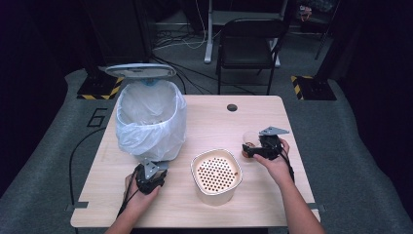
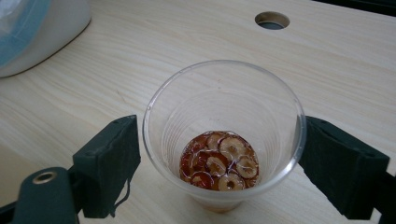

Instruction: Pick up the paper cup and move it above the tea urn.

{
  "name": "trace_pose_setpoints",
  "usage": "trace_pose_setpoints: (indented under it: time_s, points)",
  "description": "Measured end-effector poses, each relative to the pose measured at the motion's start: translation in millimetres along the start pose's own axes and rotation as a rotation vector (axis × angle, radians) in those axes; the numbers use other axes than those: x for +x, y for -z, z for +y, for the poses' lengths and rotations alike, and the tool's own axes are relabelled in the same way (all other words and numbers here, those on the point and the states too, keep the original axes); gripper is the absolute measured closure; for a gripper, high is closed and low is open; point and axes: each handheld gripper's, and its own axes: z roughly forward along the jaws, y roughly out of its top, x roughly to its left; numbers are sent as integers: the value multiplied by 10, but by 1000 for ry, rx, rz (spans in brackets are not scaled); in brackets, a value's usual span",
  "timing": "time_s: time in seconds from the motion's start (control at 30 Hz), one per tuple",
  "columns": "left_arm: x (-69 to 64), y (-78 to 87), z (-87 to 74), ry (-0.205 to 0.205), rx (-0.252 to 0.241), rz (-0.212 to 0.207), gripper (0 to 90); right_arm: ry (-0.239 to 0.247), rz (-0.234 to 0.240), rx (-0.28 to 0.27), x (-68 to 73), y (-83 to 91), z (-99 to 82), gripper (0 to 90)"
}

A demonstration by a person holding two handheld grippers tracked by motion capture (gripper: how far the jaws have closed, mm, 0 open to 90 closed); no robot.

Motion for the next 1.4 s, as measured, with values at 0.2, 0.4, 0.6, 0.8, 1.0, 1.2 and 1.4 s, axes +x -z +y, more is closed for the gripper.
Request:
trace_pose_setpoints:
  time_s: [0.2,0.4,0.6,0.8,1.0,1.2,1.4]
  points:
    - [1,0,0,-2,1,-1,492,11,-11,15,6,-63,-7,156]
    - [0,0,0,-1,1,0,492,20,-13,27,-8,-109,-22,180]
    - [3,1,1,-4,1,0,492,27,-21,34,-9,-142,-23,212]
    - [7,3,2,-3,3,-4,492,54,-37,46,4,-189,-33,240]
    - [6,2,1,-3,3,-5,492,63,-40,44,11,-193,-29,298]
    - [6,3,2,-4,3,-5,492,85,-22,40,11,-174,-34,363]
    - [7,3,2,-3,3,-5,492,106,-4,44,28,-165,-26,383]
